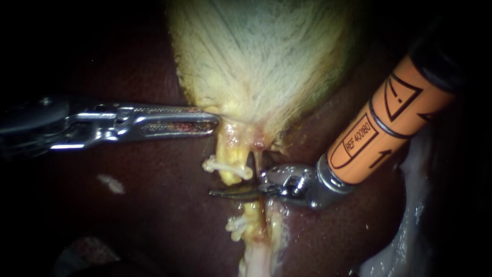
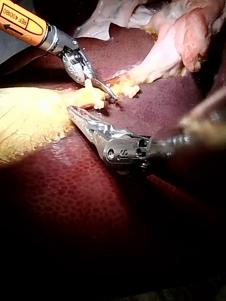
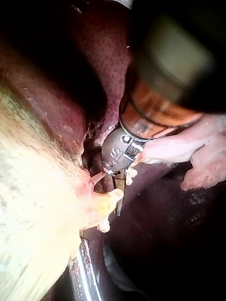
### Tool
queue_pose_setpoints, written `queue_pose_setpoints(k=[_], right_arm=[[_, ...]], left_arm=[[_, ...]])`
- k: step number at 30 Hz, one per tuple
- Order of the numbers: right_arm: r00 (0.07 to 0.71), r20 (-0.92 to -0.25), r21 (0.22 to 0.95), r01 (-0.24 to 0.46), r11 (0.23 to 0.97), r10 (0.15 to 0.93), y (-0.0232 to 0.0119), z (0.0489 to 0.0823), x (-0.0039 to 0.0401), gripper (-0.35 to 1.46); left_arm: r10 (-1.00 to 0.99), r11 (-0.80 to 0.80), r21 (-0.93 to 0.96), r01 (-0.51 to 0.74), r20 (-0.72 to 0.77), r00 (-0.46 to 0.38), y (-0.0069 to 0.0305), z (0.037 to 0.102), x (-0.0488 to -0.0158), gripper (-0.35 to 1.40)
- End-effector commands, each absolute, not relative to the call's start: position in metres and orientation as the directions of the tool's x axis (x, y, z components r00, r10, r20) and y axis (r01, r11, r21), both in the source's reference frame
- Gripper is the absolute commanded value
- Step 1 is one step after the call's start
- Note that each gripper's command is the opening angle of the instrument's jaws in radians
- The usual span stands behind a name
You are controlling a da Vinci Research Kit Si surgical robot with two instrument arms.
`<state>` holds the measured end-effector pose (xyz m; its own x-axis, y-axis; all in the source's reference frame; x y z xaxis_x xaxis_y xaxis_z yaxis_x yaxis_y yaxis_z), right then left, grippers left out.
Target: Go back from the cut left tube
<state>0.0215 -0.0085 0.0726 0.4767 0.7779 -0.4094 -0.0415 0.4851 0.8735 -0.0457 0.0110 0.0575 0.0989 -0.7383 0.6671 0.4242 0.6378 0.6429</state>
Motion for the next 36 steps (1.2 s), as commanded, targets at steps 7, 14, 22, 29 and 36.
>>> queue_pose_setpoints(k=[7, 14, 22, 29, 36], right_arm=[[0.476, -0.41, 0.873, -0.041, 0.485, 0.778, -0.0085, 0.0725, 0.0216, -0.35], [0.471, -0.411, 0.871, -0.05, 0.489, 0.78, -0.0088, 0.0722, 0.0218, 0.02], [0.459, -0.414, 0.865, -0.07, 0.496, 0.786, -0.0088, 0.0721, 0.022, 0.81], [0.458, -0.414, 0.865, -0.071, 0.497, 0.786, -0.009, 0.0718, 0.022, 0.96], [0.468, -0.442, 0.853, -0.044, 0.52, 0.765, -0.0108, 0.0705, 0.0207, 1.2]], left_arm=[[-0.738, 0.638, 0.643, 0.424, 0.667, 0.099, 0.011, 0.0574, -0.0457, -0.35], [-0.738, 0.638, 0.643, 0.424, 0.667, 0.099, 0.011, 0.0574, -0.0457, -0.35], [-0.738, 0.638, 0.643, 0.424, 0.667, 0.099, 0.0109, 0.0574, -0.0457, -0.35], [-0.738, 0.638, 0.643, 0.424, 0.667, 0.099, 0.0109, 0.0573, -0.0457, -0.35], [-0.738, 0.638, 0.643, 0.423, 0.667, 0.099, 0.0109, 0.0573, -0.0455, -0.35]])
